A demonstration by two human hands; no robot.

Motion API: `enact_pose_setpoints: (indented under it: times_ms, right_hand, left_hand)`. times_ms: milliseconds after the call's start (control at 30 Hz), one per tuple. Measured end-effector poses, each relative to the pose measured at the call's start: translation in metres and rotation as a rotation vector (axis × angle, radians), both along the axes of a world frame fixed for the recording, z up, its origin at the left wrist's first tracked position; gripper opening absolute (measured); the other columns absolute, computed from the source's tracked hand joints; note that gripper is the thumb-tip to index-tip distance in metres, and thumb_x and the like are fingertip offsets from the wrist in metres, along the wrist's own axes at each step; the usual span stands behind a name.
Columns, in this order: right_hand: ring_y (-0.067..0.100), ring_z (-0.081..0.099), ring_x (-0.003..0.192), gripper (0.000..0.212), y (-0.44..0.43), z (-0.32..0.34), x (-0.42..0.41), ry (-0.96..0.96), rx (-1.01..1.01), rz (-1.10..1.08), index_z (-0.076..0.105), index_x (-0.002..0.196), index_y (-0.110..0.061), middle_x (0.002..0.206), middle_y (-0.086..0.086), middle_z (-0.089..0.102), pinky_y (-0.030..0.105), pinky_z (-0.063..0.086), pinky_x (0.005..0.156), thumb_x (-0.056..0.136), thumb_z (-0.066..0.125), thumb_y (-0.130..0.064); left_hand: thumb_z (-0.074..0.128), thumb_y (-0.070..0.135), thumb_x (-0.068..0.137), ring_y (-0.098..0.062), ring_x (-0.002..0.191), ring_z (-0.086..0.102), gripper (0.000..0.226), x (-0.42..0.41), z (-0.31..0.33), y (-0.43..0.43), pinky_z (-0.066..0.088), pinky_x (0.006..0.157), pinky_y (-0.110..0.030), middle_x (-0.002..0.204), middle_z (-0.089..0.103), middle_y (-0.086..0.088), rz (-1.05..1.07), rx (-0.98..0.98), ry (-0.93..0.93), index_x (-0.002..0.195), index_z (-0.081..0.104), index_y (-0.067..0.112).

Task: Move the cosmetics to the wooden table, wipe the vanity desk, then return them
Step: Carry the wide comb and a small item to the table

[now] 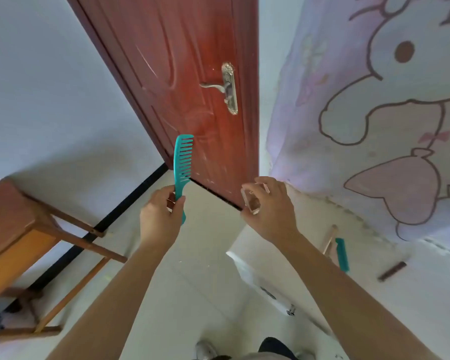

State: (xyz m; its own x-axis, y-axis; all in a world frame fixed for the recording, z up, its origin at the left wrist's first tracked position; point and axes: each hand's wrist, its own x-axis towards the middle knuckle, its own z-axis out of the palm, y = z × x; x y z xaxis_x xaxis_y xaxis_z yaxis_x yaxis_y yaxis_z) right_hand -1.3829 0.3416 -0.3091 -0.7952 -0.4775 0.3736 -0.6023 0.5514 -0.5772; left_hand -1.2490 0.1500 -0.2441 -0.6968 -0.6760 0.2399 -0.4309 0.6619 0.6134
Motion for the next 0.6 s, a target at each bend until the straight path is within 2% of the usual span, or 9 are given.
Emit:
enact_pose_setpoints:
  times_ms: [100, 167, 300, 467, 600]
  right_hand:
    - [0.018, 0.048, 0.112, 0.048, -0.09, 0.022, 0.043, 0.059, 0.001, 0.135, 0.068, 0.108, -0.032, 0.121, -0.007, 0.054, 0.026, 0.047, 0.08, 0.062, 0.074, -0.023]
    - [0.019, 0.047, 0.114, 0.048, -0.118, 0.029, 0.051, 0.049, 0.003, 0.162, 0.068, 0.112, -0.032, 0.125, -0.008, 0.052, 0.032, 0.05, 0.086, 0.065, 0.073, -0.025]
    - [0.02, 0.047, 0.115, 0.052, -0.241, 0.047, 0.107, 0.13, -0.046, 0.339, 0.068, 0.12, -0.028, 0.127, -0.003, 0.054, 0.04, 0.052, 0.089, 0.069, 0.074, -0.022]
    - [0.019, 0.048, 0.115, 0.049, -0.357, 0.056, 0.182, 0.189, -0.083, 0.538, 0.065, 0.125, -0.026, 0.128, 0.001, 0.055, 0.034, 0.048, 0.095, 0.076, 0.072, -0.024]
    - [0.022, 0.049, 0.118, 0.048, -0.42, 0.049, 0.214, 0.217, -0.057, 0.694, 0.065, 0.126, -0.024, 0.129, 0.001, 0.054, 0.032, 0.046, 0.096, 0.079, 0.07, -0.028]
  left_hand:
    - [0.062, 0.019, 0.093, -0.01, 0.071, 0.053, 0.024, 0.068, 0.014, -0.069, 0.036, 0.059, -0.012, 0.092, 0.059, 0.001, 0.078, -0.039, 0.028, 0.115, 0.065, 0.01]
    - [0.062, 0.02, 0.093, -0.011, 0.073, 0.054, 0.025, 0.087, 0.017, -0.088, 0.035, 0.059, -0.011, 0.094, 0.061, 0.0, 0.095, -0.076, 0.018, 0.116, 0.064, 0.01]
    - [0.067, 0.018, 0.09, -0.015, 0.07, 0.057, 0.021, 0.178, 0.029, -0.182, 0.038, 0.058, -0.015, 0.088, 0.063, -0.001, 0.23, -0.085, 0.089, 0.108, 0.066, 0.008]
    - [0.069, 0.014, 0.087, -0.019, 0.073, 0.06, 0.02, 0.267, 0.034, -0.262, 0.053, 0.063, -0.034, 0.088, 0.065, 0.0, 0.389, -0.098, 0.099, 0.107, 0.067, 0.013]
    - [0.067, 0.019, 0.089, -0.016, 0.077, 0.061, 0.017, 0.303, 0.022, -0.306, 0.052, 0.064, -0.029, 0.092, 0.065, 0.001, 0.494, -0.044, 0.087, 0.106, 0.065, 0.014]
